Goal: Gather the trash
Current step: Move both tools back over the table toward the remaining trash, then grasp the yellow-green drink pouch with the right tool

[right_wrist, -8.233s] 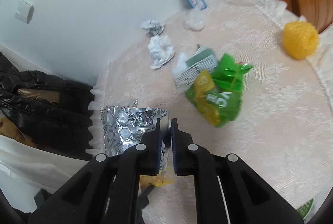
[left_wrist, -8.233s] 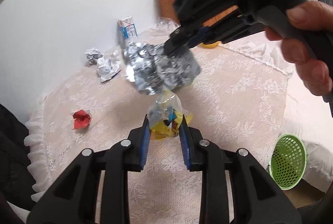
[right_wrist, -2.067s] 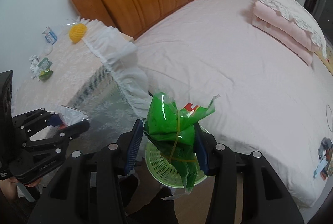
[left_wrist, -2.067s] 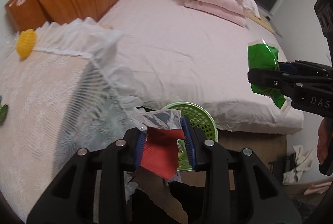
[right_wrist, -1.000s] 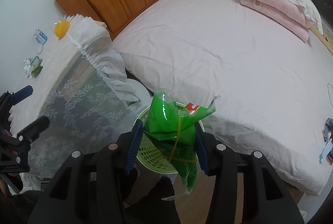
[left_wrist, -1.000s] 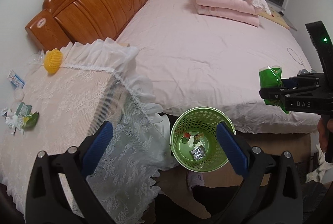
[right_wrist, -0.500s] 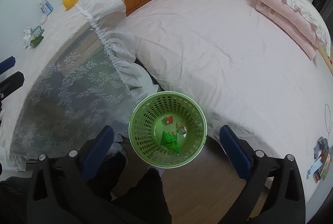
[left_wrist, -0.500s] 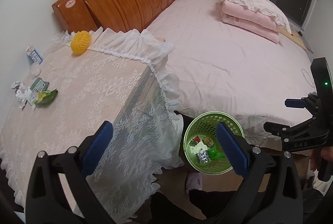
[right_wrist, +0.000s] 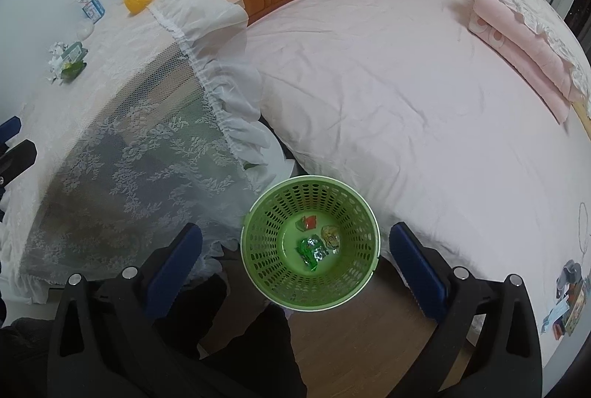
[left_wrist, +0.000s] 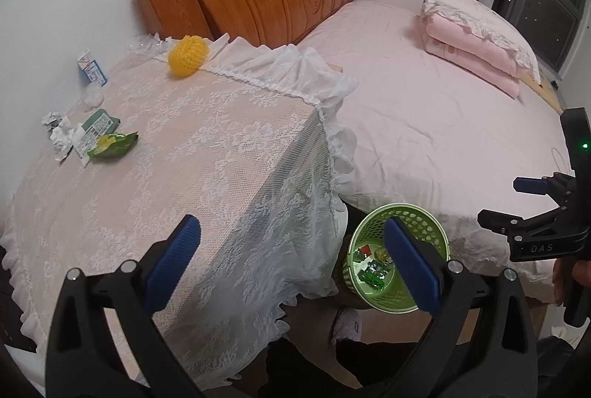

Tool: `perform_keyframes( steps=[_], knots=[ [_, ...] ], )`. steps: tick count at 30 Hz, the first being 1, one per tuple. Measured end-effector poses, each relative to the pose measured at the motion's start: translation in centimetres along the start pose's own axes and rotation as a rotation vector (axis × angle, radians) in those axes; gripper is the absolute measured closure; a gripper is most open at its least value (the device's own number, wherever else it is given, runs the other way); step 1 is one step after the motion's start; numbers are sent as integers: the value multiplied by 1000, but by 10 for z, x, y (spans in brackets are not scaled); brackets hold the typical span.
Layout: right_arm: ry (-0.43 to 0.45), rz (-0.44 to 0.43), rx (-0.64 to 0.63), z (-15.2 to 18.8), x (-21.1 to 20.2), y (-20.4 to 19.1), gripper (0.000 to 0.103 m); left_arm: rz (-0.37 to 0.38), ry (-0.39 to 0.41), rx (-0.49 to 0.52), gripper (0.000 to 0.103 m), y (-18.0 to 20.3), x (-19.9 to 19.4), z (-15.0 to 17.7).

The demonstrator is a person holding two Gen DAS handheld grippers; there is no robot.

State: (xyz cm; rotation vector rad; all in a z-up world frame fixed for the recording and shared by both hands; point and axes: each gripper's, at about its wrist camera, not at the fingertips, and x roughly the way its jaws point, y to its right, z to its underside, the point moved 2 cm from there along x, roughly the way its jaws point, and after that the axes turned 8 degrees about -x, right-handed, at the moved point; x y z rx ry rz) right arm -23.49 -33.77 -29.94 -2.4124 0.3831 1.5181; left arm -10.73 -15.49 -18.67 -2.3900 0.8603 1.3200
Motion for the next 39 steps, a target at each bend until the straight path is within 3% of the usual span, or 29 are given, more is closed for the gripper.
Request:
perform_keyframes(
  steps=[11,19,32,39],
  knots=[
    [46,-56,-72,-50,4,-49,2,-92,25,-162,8,-79,-6,-7],
    [84,-119,-173,-103,10,-106,2,-149,44,-313,8,-155,-3,-29],
    [104,-253,-486,-211,61,-272,2,-258,38,-333,8,-273,18,-49],
    [75,-291,-665,-253,109,-359,3,-255,23,-348,8,-321,31,-49]
  ],
)
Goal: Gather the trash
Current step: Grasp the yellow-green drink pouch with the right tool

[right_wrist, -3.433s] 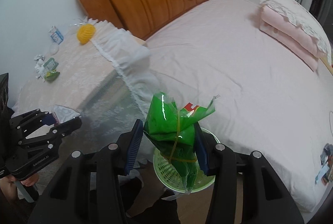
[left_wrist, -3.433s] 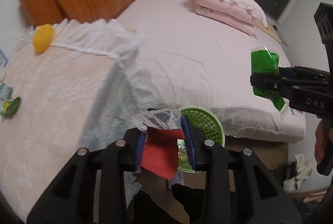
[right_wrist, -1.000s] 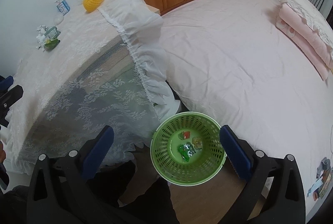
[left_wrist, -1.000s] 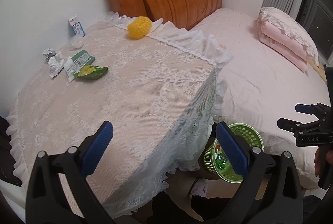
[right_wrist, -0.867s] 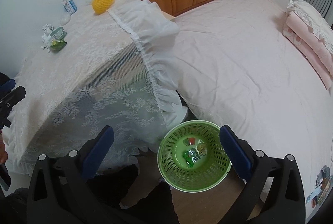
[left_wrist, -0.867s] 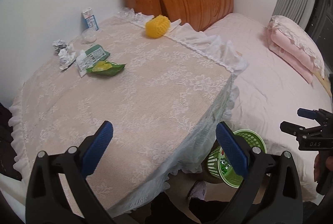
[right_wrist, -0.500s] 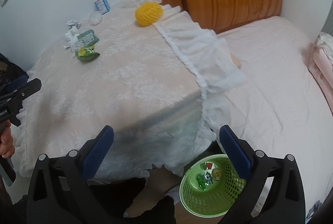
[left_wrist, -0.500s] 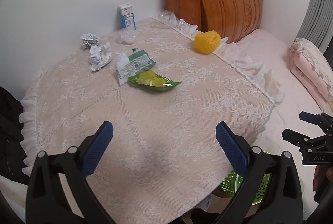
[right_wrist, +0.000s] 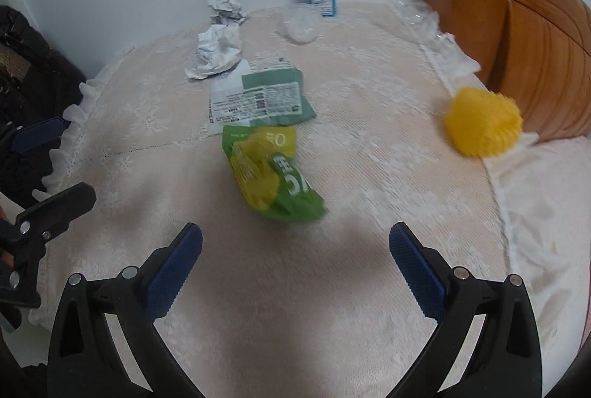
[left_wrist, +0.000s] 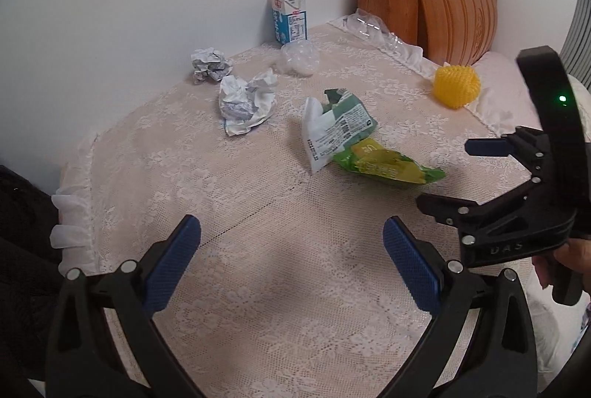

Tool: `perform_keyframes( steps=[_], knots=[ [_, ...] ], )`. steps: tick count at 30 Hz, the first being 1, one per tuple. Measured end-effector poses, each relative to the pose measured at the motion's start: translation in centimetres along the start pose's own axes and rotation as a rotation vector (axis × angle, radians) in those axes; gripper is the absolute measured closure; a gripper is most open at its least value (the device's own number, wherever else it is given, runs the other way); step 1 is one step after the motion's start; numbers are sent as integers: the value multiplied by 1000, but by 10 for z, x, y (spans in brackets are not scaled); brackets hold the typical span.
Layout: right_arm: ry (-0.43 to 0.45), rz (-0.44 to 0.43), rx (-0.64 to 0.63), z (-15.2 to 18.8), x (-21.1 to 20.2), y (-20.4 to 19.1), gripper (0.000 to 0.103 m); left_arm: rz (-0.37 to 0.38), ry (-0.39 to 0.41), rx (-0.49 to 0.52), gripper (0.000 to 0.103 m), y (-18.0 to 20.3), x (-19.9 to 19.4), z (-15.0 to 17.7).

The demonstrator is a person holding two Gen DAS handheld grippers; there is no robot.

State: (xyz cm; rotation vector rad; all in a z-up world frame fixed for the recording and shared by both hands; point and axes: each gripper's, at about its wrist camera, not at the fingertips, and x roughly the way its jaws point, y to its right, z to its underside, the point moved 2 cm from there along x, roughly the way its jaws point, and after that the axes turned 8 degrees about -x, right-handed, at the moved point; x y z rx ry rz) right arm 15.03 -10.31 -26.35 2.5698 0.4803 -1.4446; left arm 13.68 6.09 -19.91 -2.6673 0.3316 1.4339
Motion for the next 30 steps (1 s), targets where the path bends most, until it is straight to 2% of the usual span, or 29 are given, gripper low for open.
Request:
perform_keyframes(
  steps=[4,7,12,13,15,21,30],
  knots=[
    [-48,-8,-49,-24,29,-8,3,9,1,-21,8,-14,7,-4],
    [-80,-9,-64,-31,40,-13,12,17,1,-41,8,-22,10,-5],
    [-116,-8,-74,-36,50,-15,37,21,-12,-60,8,-29,15,-1],
    [-118,-1,-77,-36,50,-15,39,20,-14,-64,8,-31,15,-1],
    [-118,8,-78,-36,51,-15,51,19,-17,-70,8,-34,17,-1],
    [-100,-13,-19,-34,46,-4,53,37,-32,-75,8,-34,24,-2],
    [-36,-30,183,0,-3,27,53,152,-42,7,8,-9,53,-29]
  ],
)
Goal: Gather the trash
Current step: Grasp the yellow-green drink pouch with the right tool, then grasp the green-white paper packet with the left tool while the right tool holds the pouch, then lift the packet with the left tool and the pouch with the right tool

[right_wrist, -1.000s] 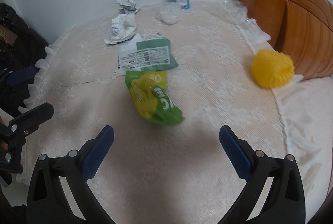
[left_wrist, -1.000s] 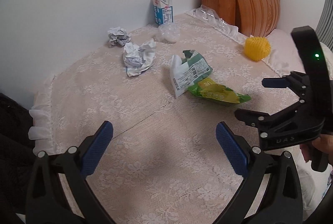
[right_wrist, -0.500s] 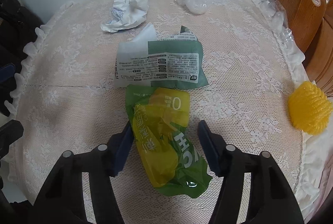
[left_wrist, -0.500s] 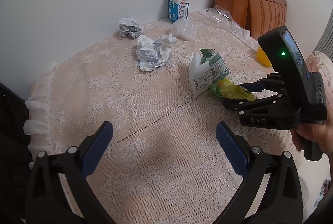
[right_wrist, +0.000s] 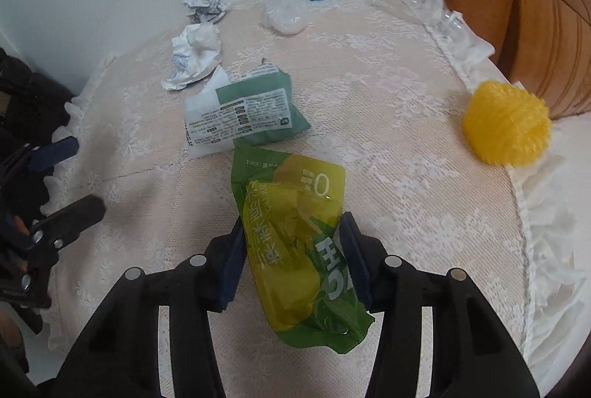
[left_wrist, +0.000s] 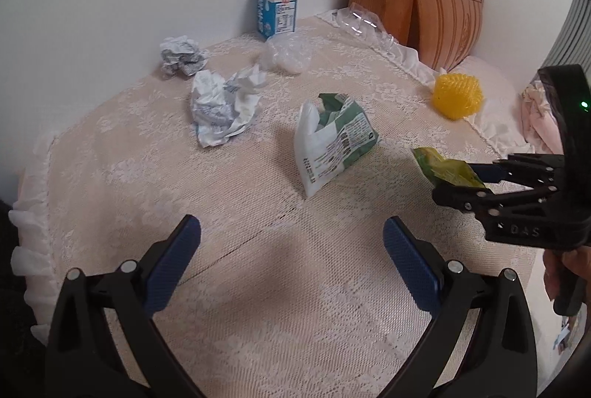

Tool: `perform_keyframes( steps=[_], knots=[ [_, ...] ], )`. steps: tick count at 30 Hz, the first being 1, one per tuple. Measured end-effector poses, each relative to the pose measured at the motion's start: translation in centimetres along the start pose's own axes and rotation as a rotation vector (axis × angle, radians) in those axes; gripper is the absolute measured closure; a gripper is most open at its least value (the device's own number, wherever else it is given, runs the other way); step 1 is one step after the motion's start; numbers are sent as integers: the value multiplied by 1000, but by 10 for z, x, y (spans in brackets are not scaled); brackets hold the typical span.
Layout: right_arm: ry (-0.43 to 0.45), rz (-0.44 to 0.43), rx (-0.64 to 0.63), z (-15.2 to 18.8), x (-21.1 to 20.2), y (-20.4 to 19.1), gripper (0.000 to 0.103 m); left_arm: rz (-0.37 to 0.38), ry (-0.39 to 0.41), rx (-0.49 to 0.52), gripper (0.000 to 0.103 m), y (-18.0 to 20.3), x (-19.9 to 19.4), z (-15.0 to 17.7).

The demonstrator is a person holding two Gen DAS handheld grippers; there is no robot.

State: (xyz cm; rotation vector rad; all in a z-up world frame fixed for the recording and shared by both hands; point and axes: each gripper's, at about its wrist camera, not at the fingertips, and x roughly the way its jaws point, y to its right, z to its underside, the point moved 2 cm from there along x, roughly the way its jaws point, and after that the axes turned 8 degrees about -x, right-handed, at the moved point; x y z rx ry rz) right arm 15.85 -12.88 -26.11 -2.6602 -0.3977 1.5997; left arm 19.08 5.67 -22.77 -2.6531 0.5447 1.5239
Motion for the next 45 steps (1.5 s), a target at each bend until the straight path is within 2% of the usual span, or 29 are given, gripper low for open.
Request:
perform_keyframes(
  steps=[5,8,12,13,15,17,18,20,21,22,24,31,37,41,43,45],
  knots=[
    [6,6,104,26,-26,21,53,12,1,240,8,28,37,-23],
    [5,20,154,42,-36,28,53,38,-28,367,8,39,58,-38],
    [14,27,215,63,-44,35,53,83,-73,469,8,49,83,-54],
    [19,27,227,66,-45,36,53,83,-80,479,10,50,88,-56],
    [23,31,247,72,-46,38,53,91,-102,512,20,53,98,-57],
    [29,32,268,78,-48,39,53,91,-127,535,36,54,105,-54],
    [34,33,278,81,-49,40,53,93,-131,539,38,54,107,-52],
    [42,36,291,84,-51,41,53,99,-113,532,39,53,105,-50],
    [47,36,298,86,-52,42,53,109,-110,515,41,52,104,-50],
    [50,33,302,88,-53,42,53,125,-109,495,48,50,102,-51],
    [55,28,308,89,-54,43,53,153,-121,450,50,47,99,-50],
    [71,20,292,90,-62,40,53,108,-89,361,57,40,79,-35],
    [107,12,264,92,-81,34,53,28,10,268,57,48,17,-17],
    [127,4,246,100,-96,31,53,-8,55,177,57,61,-29,8],
    [132,0,239,108,-106,30,53,-56,81,145,57,68,-48,24],
    [139,-2,234,118,-115,30,53,-56,88,109,57,75,-65,42]
  ],
)
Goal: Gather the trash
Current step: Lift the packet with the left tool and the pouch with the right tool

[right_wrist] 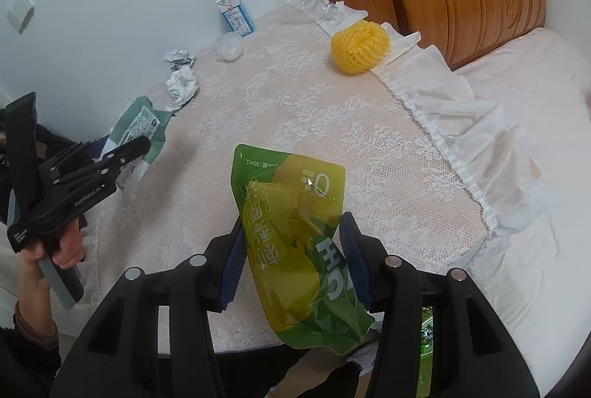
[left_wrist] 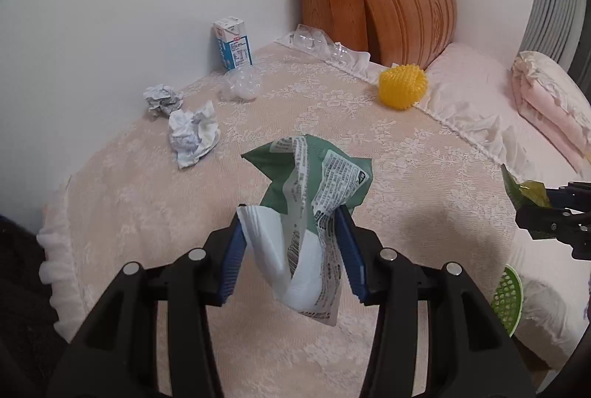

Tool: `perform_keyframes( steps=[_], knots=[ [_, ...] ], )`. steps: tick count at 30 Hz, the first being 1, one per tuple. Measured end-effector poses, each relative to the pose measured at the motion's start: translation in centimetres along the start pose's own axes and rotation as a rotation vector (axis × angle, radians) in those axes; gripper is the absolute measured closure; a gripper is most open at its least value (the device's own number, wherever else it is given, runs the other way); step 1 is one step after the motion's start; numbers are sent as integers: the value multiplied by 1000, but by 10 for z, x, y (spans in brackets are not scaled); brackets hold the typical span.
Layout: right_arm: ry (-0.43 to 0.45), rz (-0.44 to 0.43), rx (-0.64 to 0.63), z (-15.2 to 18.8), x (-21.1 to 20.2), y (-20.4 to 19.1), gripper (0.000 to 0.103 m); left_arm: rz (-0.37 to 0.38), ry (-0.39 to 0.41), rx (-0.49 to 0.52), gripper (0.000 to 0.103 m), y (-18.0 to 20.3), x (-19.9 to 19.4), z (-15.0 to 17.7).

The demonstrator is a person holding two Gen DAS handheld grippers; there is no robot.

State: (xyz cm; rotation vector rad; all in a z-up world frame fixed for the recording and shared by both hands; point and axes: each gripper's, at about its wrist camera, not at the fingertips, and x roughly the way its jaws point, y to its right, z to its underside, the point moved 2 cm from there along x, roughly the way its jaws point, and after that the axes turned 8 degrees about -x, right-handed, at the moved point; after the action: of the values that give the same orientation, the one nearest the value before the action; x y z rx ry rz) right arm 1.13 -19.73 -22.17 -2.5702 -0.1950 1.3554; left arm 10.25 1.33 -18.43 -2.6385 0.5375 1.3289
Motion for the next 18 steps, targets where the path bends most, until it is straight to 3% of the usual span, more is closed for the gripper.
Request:
perform_keyframes(
  steps=[6,18],
  knots=[
    [13,3,-3,31,-30,13,53,47,-29,-52,57,36,-37,43],
    [14,31,0,82,-69,45,53,137,-97,47,57,123,-50,81]
  ],
)
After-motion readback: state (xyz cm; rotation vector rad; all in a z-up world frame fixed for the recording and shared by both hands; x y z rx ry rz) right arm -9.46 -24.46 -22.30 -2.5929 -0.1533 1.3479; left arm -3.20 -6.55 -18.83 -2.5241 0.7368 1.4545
